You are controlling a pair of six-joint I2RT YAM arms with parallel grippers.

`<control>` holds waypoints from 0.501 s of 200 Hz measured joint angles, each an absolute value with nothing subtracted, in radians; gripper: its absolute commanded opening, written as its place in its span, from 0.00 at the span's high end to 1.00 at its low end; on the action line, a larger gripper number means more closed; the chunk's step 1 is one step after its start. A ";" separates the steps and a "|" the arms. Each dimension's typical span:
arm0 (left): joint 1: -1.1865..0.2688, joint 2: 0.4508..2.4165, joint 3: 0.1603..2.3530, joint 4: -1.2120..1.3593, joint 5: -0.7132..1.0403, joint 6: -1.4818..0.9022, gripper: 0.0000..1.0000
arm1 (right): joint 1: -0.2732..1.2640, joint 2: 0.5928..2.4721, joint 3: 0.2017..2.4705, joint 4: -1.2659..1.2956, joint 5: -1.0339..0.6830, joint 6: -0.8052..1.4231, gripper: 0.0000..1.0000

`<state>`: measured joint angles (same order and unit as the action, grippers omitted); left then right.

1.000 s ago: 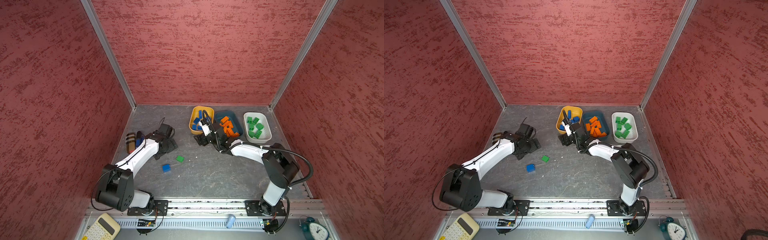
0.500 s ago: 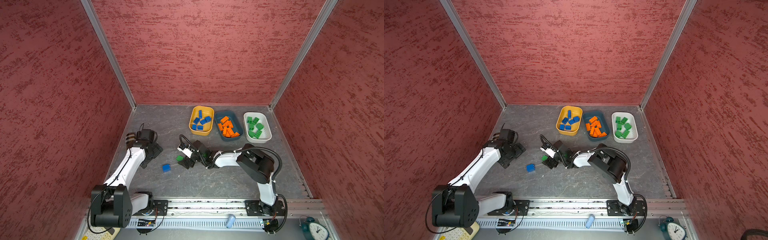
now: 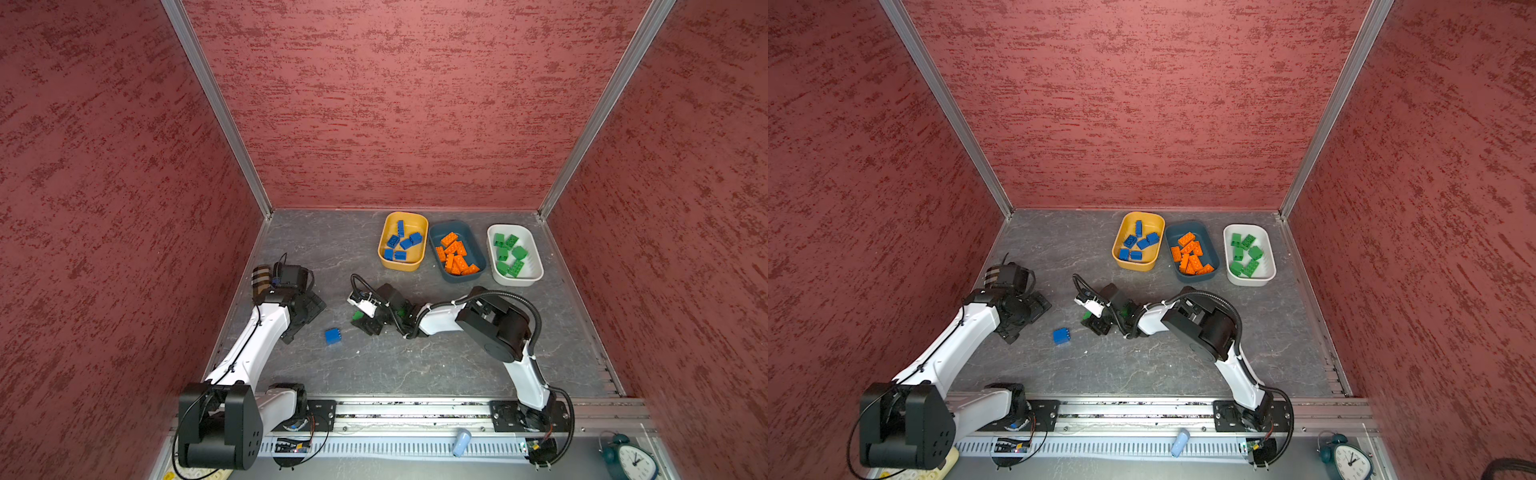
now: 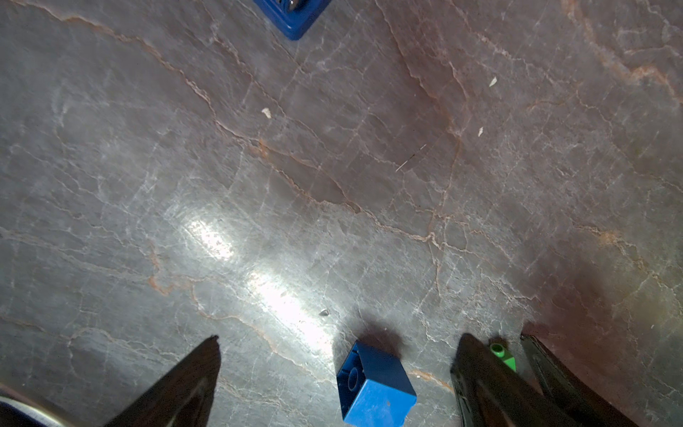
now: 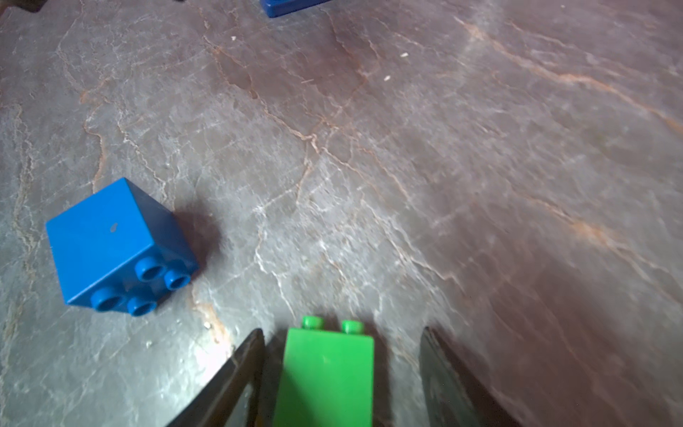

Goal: Sort the legos into containers by color
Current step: 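Reach right gripper to the green brick and grasp it while left moves aside, then drop the green brick into the white tub with right while left lowers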

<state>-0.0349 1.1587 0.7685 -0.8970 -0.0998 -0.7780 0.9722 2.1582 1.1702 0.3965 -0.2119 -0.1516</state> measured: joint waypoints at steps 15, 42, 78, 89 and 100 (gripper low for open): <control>-0.046 1.166 0.768 -0.897 -0.099 -0.773 0.01 | 0.978 2.159 1.171 0.396 -0.205 -0.156 0.44; -0.063 1.168 0.768 -0.897 -0.099 -0.769 0.01 | 0.980 2.159 1.171 0.397 -0.200 -0.155 0.49; -0.110 1.178 0.773 -0.903 -0.130 -0.769 0.01 | 0.980 2.154 1.164 0.402 -0.181 -0.158 0.55; -0.133 1.187 0.782 -0.908 -0.143 -0.768 0.00 | 0.980 2.144 1.148 0.406 -0.175 -0.159 0.56; -0.158 1.195 0.793 -0.914 -0.161 -0.767 0.00 | 0.980 2.134 1.134 0.406 -0.169 -0.160 0.58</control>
<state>-0.1577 1.1946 0.7929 -0.9142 -0.1608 -0.7670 0.9798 2.1338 1.1336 0.4057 -0.1692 -0.1600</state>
